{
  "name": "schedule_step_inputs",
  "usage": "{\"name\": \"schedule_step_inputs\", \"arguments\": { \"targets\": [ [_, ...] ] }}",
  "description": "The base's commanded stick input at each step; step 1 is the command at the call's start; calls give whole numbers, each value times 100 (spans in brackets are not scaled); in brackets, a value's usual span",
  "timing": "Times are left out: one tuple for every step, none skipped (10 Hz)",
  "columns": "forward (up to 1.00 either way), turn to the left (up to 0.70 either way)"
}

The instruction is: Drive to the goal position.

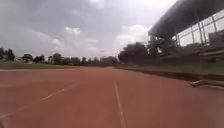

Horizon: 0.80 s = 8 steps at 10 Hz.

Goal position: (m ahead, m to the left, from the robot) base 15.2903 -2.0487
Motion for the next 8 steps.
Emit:
{"name": "schedule_step_inputs", "arguments": {
  "targets": [
    [45, 0],
    [45, 0],
    [45, 0],
    [45, 0],
    [45, 0],
    [45, 0],
    [45, 0],
    [45, 0]
  ]
}}
